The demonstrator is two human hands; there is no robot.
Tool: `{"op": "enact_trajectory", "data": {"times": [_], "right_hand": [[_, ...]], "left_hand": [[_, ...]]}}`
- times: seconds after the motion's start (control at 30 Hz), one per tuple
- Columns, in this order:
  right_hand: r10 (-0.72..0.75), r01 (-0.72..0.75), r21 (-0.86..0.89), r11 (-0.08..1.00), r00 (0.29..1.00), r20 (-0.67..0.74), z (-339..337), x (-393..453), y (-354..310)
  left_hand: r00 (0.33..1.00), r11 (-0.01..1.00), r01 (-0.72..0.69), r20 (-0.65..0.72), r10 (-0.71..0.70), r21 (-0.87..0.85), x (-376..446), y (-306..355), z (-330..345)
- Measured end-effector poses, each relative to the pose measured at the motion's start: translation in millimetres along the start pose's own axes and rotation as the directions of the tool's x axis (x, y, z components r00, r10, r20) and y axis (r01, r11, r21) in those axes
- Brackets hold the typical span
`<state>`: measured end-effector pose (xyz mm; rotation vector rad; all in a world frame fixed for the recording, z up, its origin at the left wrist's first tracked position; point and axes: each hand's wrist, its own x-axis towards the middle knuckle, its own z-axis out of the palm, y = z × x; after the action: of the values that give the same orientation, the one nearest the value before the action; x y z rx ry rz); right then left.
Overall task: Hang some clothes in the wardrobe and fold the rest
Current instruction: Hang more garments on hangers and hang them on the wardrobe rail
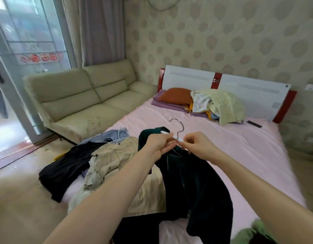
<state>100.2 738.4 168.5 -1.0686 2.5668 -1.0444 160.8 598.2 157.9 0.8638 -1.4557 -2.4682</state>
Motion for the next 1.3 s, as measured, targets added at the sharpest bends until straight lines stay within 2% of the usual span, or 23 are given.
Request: {"op": "enact_trajectory", "data": {"times": [0.07,0.13,0.23,0.3,0.37,0.5,0.63,0.77,0.9,1.03,1.2,1.3], "right_hand": [[0.095,-0.095,0.067,0.993,0.995,-0.011,25.8,-3.0,-4.6],[0.243,-0.235,0.23,0.944,0.97,-0.006,49.2,-2.0,-0.6],[0.497,-0.421,0.51,0.75,0.868,-0.015,76.2,7.7,11.2],[0.626,-0.479,0.624,0.617,0.779,-0.021,89.0,22.4,12.3],[0.663,-0.479,0.695,0.536,0.748,0.003,102.3,44.3,8.4],[0.585,-0.408,0.777,0.479,0.809,0.064,140.1,104.5,-10.2],[0.579,-0.376,0.811,0.448,0.814,0.057,193.2,170.6,-14.7],[0.66,-0.427,0.83,0.359,0.745,0.097,240.4,248.5,1.1],[0.742,-0.516,0.778,0.359,0.663,0.098,283.6,302.7,11.0],[0.787,-0.566,0.722,0.399,0.615,0.048,329.1,351.7,10.7],[0.792,-0.623,0.678,0.391,0.603,0.097,394.8,429.3,14.2],[0.835,-0.672,0.645,0.362,0.542,0.096,432.8,474.6,30.6]], "left_hand": [[1.0,0.992,0.01,-0.022,-0.007,0.128,-5.2,-2.5,-27.2],[0.999,0.97,0.016,-0.052,-0.003,0.243,-4.5,-4.7,-56.5],[0.996,0.937,0.008,-0.089,0.025,0.348,1.1,-2.0,-105.5],[0.991,0.908,-0.012,-0.114,0.065,0.418,8.8,3.7,-139.9],[0.985,0.866,-0.037,-0.13,0.117,0.499,18.3,13.9,-171.4],[0.967,0.709,-0.046,-0.148,0.209,0.703,51.9,47.5,-229.2],[0.948,0.574,-0.031,-0.158,0.276,0.819,97.5,80.0,-282.6],[0.947,0.413,0.028,-0.157,0.282,0.91,149.3,116.1,-336.2],[0.943,0.388,0.036,-0.16,0.292,0.921,204.0,142.8,-385.7],[0.971,0.345,0.052,-0.128,0.2,0.937,284.2,150.4,-428.9],[0.994,0.322,0.033,-0.064,0.085,0.946,414.7,137.9,-483.7],[0.998,0.339,0.06,-0.068,0.01,0.939,489.5,126.3,-517.7]]}}
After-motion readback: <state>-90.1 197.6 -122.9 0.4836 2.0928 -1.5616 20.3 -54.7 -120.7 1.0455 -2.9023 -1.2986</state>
